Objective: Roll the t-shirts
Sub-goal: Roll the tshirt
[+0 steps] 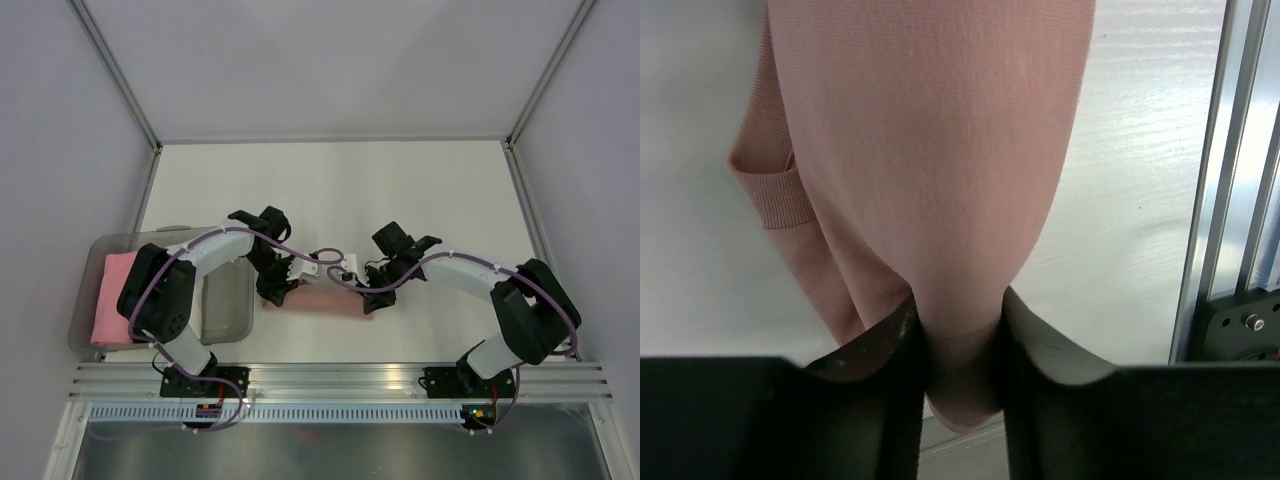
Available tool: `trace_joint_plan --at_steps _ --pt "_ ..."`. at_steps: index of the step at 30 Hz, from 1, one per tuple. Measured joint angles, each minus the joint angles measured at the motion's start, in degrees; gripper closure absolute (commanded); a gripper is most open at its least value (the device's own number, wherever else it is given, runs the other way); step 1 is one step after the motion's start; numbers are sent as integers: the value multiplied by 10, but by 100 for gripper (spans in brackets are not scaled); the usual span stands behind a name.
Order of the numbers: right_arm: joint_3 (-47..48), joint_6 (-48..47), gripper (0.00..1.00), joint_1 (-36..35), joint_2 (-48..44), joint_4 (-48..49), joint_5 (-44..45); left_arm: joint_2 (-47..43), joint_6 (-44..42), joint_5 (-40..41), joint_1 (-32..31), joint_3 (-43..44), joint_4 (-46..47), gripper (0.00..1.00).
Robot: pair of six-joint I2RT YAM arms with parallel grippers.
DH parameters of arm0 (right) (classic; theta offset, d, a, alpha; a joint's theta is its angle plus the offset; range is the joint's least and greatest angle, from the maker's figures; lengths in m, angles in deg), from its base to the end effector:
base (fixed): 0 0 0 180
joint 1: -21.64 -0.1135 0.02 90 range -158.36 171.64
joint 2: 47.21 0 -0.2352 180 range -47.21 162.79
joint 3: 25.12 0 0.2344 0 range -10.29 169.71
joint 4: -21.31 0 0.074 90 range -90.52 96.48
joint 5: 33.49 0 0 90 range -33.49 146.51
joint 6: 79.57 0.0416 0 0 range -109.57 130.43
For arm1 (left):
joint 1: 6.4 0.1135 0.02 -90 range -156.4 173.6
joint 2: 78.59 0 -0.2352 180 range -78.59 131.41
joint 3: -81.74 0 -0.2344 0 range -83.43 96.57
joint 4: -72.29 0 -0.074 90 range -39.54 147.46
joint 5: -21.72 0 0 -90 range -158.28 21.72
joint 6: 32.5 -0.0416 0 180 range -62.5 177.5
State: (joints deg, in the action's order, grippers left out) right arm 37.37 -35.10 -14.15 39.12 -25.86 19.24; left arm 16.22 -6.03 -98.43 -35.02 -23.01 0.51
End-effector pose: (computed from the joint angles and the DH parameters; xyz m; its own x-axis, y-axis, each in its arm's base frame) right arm 0.1915 0.1691 0.1522 -0.0911 -0.7658 -0.6366 -0.9854 -0.0231 0.1689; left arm 0.2165 -0.1419 0.1595 -0.0296 0.8980 -0.4391 0.9656 -0.0878 -0.2447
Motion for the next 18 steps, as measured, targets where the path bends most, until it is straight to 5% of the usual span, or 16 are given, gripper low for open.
trace_joint_plan --at_steps 7,12,18 --pt "20 10 98 28 60 -24 -37 0 -5 11 2 -3 -5 50" --pt "42 20 97 45 88 -43 -58 -9 -1 16 4 -16 12 85" --pt "67 31 98 62 117 -68 -74 -12 7 15 13 -11 19 98"
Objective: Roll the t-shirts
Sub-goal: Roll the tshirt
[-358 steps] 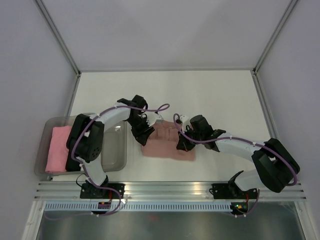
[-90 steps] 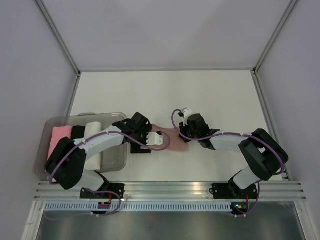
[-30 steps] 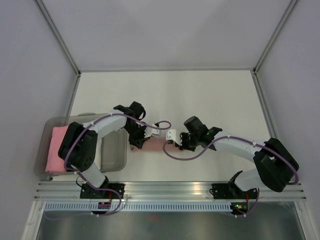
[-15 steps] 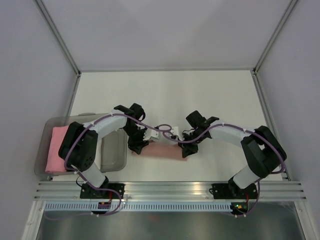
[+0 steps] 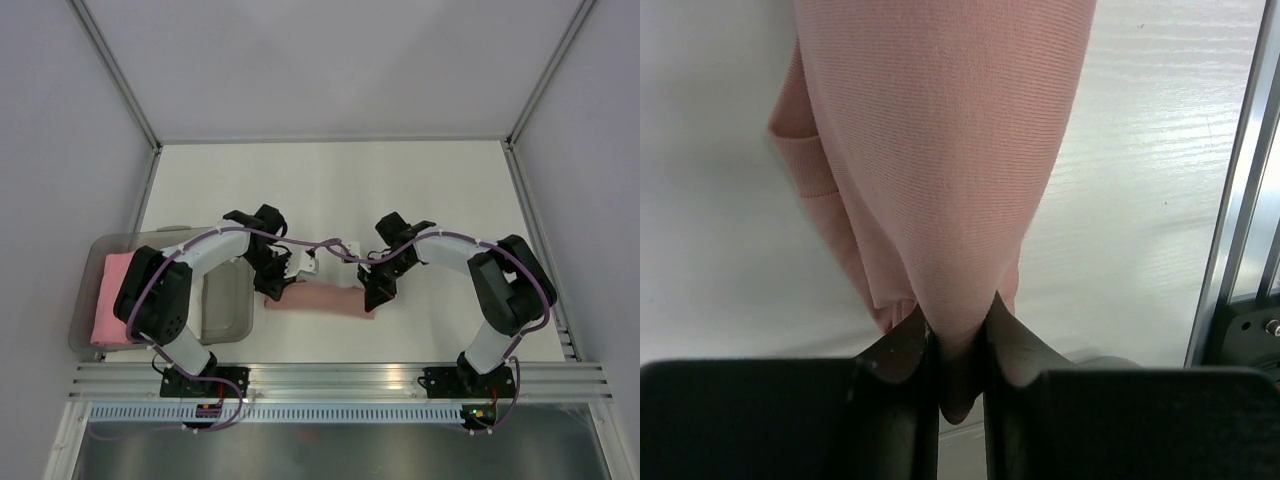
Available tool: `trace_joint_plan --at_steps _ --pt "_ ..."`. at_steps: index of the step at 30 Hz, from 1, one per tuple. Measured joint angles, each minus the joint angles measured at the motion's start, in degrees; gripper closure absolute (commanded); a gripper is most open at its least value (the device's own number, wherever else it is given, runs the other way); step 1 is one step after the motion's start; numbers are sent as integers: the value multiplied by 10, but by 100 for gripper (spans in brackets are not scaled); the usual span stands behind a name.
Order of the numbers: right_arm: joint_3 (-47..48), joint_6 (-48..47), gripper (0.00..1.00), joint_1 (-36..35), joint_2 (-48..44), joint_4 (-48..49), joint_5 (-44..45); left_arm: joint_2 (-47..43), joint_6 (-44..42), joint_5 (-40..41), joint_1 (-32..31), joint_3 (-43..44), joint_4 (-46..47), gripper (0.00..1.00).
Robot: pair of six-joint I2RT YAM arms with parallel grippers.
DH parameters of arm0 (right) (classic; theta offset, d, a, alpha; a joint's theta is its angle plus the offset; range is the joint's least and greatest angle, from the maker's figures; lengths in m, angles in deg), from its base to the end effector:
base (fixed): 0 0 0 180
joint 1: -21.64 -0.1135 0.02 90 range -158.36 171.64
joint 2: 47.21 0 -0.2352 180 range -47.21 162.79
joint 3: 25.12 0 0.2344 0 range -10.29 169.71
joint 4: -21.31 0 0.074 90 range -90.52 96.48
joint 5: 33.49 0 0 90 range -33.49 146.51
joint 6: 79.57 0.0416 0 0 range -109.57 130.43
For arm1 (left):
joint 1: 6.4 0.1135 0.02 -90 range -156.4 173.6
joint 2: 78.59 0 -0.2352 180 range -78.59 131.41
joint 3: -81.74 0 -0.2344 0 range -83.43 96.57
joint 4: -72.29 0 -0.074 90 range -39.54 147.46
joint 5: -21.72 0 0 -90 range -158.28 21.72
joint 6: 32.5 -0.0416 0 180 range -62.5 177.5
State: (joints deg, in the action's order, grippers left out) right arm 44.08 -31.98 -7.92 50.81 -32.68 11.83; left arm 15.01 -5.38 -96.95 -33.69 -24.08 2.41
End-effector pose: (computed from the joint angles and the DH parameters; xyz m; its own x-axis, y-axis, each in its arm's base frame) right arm 0.2214 0.1592 0.1306 -0.3490 -0.7492 -0.5629 -0.8976 0.0945 0.4307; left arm 0.2194 -0.1357 0.1598 -0.0424 0.9006 -0.4326 0.9767 -0.0538 -0.2078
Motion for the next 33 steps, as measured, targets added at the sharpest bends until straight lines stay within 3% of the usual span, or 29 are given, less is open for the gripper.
trace_joint_plan --at_steps 6,11,13,15,19,22,23,27,29,33 --pt "7 18 94 28 1 -12 -21 2 -7 -30 8 23 -38 98" --pt "-4 76 57 32 1 0 -18 34 6 -43 9 29 -44 98" --pt "-7 101 50 34 -2 7 -6 52 20 -43 9 32 -42 98" --pt "-12 131 38 40 -16 13 8 65 31 -43 10 38 -44 98" --pt "-13 170 37 71 -89 15 27 85 39 -42 15 51 -47 98" --pt "0 191 45 84 -155 10 33 97 39 -45 19 54 -52 98" --pt "9 202 59 84 -177 11 34 99 39 -46 21 55 -53 98" --pt "10 271 82 69 -233 62 36 103 39 -47 27 57 -59 98" --pt "-26 328 92 24 -264 141 53 106 39 -48 29 61 -63 98" --pt "-150 428 100 -103 -308 339 92 113 41 -49 32 68 -69 98"
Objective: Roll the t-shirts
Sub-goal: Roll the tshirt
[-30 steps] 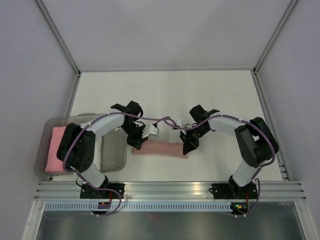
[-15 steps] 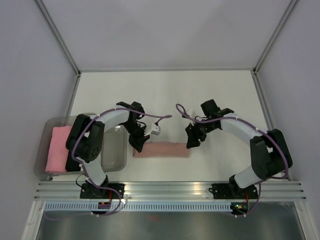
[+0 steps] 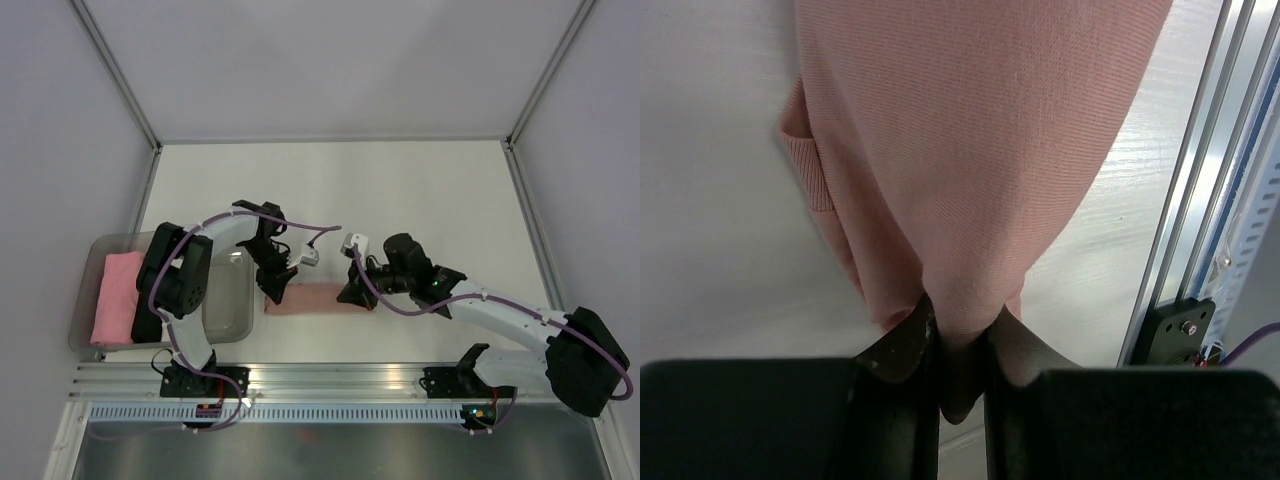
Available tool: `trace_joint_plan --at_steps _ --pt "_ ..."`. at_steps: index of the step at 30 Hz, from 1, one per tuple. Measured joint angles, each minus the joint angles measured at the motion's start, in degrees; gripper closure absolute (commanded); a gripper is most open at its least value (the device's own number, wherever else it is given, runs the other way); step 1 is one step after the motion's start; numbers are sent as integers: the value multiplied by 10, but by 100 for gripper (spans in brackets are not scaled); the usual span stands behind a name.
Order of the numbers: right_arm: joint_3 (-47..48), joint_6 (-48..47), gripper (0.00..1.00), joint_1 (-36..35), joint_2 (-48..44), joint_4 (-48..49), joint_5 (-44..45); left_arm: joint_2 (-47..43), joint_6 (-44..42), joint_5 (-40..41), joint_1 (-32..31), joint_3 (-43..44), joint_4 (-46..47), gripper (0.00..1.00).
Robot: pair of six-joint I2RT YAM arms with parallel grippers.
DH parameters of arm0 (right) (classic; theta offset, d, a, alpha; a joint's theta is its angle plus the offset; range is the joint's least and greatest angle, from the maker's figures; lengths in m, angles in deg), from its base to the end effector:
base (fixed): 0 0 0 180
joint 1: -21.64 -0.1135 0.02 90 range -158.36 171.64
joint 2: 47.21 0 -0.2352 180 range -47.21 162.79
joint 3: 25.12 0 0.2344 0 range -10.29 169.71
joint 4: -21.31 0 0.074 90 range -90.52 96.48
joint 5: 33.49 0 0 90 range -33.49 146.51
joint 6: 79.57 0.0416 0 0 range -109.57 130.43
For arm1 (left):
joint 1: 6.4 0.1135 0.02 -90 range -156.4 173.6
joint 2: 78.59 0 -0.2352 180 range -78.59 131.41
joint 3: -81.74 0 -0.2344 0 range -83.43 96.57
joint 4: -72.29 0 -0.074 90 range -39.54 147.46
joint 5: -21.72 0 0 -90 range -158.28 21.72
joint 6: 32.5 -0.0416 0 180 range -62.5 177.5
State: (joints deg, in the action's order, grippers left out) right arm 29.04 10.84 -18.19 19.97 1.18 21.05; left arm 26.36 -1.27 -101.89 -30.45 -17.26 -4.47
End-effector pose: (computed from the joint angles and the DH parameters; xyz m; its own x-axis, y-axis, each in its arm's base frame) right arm 0.1746 0.1770 0.2185 -0.4263 -0.3480 -0.8350 -0.8917 0.3169 0.3232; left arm 0.2415 -0.1330 0.1388 -0.2553 0.8938 -0.3687 0.8945 0.0736 -0.4409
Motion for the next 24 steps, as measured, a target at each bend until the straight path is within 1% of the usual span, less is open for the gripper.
trace_joint_plan --at_steps 2,3,5,9,15,24 --pt "-38 25 100 -50 15 70 31 4 1 0 1 4 -4 98" --pt "-42 30 100 -70 34 92 49 5 1 -1 1 5 -5 98" --pt "-36 33 100 -101 77 131 81 5 2 0 2 6 -7 98" --pt "-18 39 100 -134 147 184 125 5 2 0 3 6 -8 98" --pt "8 52 100 -131 207 208 163 5 2 0 4 6 -9 98" --pt "8 101 100 -88 243 260 156 16 1 -1 7 14 -21 98"
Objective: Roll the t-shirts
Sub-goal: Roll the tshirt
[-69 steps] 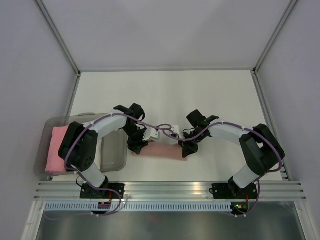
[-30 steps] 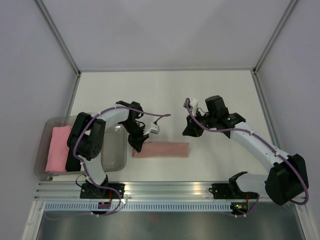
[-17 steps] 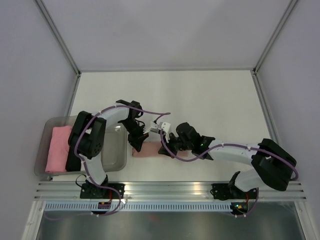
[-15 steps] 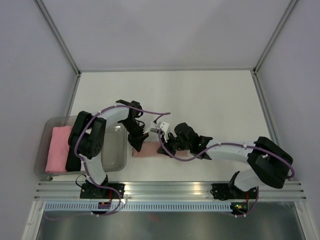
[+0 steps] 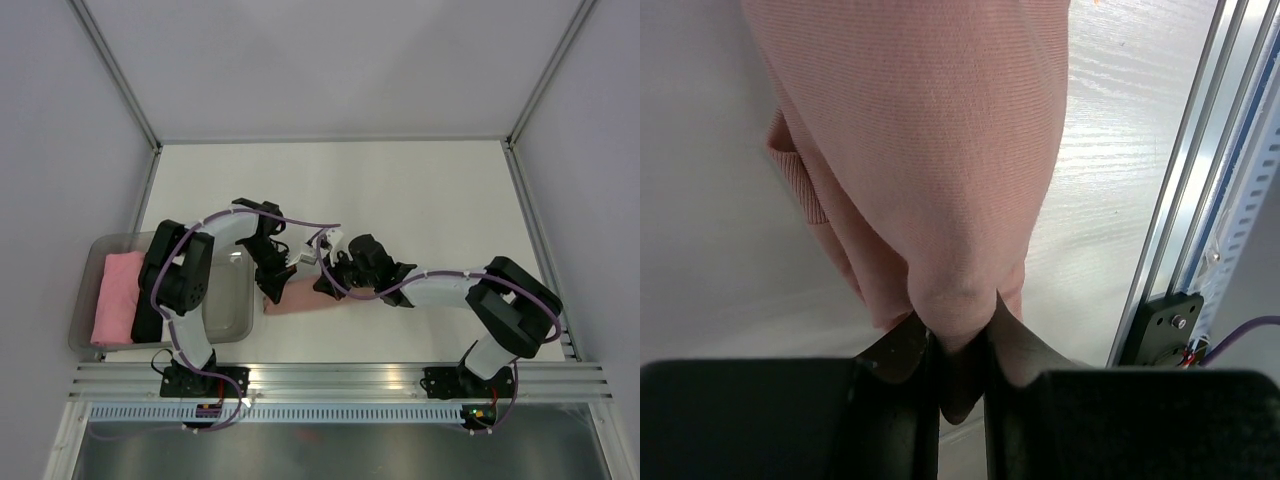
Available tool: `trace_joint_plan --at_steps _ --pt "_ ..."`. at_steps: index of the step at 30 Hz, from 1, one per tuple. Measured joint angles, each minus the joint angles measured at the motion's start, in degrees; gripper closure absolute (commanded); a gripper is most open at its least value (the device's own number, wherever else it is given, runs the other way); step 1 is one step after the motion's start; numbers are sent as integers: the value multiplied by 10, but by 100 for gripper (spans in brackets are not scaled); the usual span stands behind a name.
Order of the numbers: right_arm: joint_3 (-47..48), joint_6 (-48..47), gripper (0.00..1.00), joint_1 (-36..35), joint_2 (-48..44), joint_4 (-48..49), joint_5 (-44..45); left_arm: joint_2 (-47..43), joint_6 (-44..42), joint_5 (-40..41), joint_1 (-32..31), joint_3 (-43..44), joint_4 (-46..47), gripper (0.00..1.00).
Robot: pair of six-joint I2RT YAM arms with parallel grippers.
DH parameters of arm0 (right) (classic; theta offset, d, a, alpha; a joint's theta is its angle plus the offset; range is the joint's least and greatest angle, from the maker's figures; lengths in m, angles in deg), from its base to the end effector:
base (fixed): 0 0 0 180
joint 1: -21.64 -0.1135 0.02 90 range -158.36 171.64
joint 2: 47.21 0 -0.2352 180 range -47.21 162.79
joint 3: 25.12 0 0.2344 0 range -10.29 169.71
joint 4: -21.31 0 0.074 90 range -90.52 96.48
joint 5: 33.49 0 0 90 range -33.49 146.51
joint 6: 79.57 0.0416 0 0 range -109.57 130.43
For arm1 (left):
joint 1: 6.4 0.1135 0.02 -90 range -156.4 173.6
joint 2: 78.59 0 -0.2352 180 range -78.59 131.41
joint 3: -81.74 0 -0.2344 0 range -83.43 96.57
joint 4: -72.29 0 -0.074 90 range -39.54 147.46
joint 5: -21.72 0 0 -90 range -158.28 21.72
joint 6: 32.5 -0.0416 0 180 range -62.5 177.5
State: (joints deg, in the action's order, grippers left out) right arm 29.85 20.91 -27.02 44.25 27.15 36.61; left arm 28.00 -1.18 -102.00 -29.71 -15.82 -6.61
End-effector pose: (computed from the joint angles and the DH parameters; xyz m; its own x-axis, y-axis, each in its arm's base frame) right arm 0.1953 0.2434 0.1516 -0.4947 -0.3034 -0.8144 -0.8231 0.4642 0.3271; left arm 0.2448 -0.1306 0.1372 -0.2822 0.8953 -0.3446 0.8755 0.0935 -0.4740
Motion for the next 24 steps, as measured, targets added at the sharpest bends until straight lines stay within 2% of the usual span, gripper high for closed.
trace_joint_plan --at_steps 9,12,18,21,24 --pt "-2 41 100 31 9 43 -19 7 -4 -3 2 5 -9 96" --pt "-12 49 100 33 12 63 -23 10 -3 -3 3 7 -12 89" --pt "-28 73 100 41 36 96 -21 22 -3 -9 9 18 -20 62" --pt "-28 83 100 45 50 111 -22 23 -3 -7 12 19 -20 57" --pt "-28 89 100 51 57 122 -26 23 -3 -2 14 20 -20 45"
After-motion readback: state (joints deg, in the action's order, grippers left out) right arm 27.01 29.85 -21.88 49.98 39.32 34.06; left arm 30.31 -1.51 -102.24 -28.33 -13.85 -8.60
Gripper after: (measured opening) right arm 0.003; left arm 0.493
